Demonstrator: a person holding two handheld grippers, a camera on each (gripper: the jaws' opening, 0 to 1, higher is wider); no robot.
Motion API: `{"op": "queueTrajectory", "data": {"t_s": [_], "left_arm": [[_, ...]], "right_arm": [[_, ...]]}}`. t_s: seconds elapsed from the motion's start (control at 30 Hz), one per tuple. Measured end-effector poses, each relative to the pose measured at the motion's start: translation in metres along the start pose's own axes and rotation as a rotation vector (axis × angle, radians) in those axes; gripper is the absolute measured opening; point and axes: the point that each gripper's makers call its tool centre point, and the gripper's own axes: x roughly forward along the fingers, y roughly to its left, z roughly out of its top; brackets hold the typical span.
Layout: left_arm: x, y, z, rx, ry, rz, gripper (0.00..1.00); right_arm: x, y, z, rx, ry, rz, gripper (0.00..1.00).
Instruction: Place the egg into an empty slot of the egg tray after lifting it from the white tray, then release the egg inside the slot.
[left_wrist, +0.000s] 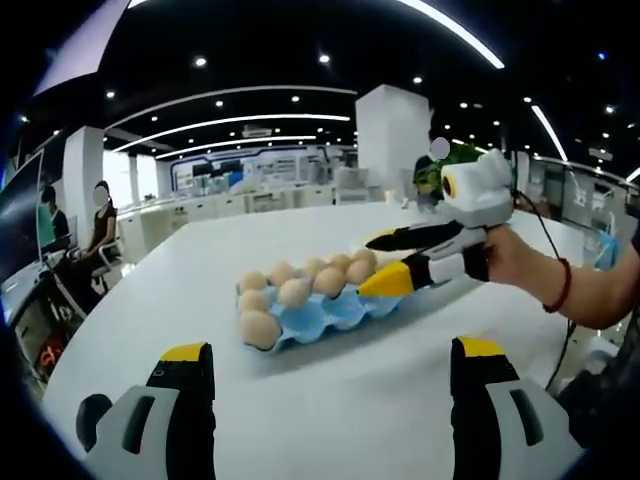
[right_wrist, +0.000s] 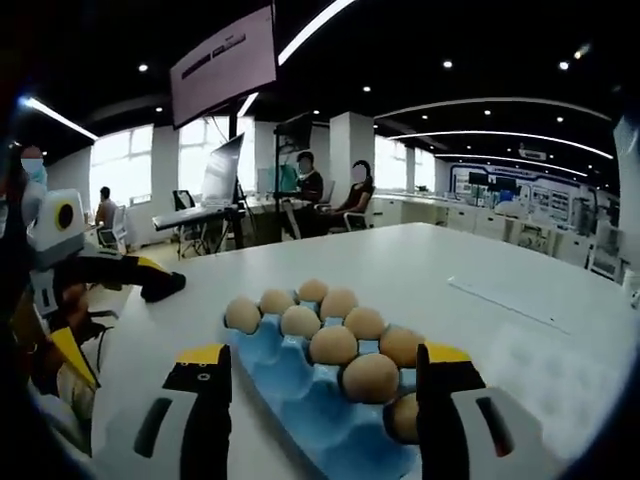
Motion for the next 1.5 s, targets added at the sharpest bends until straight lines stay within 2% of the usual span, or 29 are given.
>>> {"op": "queueTrajectory", "data": {"t_s": [0.27,0.47,0.67,0.73,1.07,1.3,1.5], "left_arm": [[0.005,-0.004,0.001,0.000,0.000,-0.005,1.00],[0.005,-0.002,0.001,-0.002,0.000,0.005,1.00],[0.008,-0.003,0.001,0.016,0.012,0.009,1.00],[0.009,-0.004,0.001,0.012,0.010,0.006,1.00],[0.017,-0.009,0.000,0.015,0.019,-0.009,1.00],[0.021,-0.013,0.002,0.021,0.017,-0.021,1.00],[0.023,-0.016,-0.002,0.018,0.026,-0.026,1.00]], "right_arm": [[-0.014,-0.012,0.004,-0.016,-0.003,-0.032,0.78],[-0.025,-0.013,0.002,-0.016,0.006,-0.046,0.77],[-0.038,-0.024,0.001,-0.021,-0.003,-0.079,0.77],[-0.043,-0.028,-0.005,-0.026,0.015,-0.095,0.76],[-0.065,-0.050,-0.019,-0.020,0.024,-0.156,0.73],[-0.081,-0.061,-0.023,-0.007,0.021,-0.192,0.73],[-0.091,-0.069,-0.033,0.009,0.037,-0.219,0.68]]}}
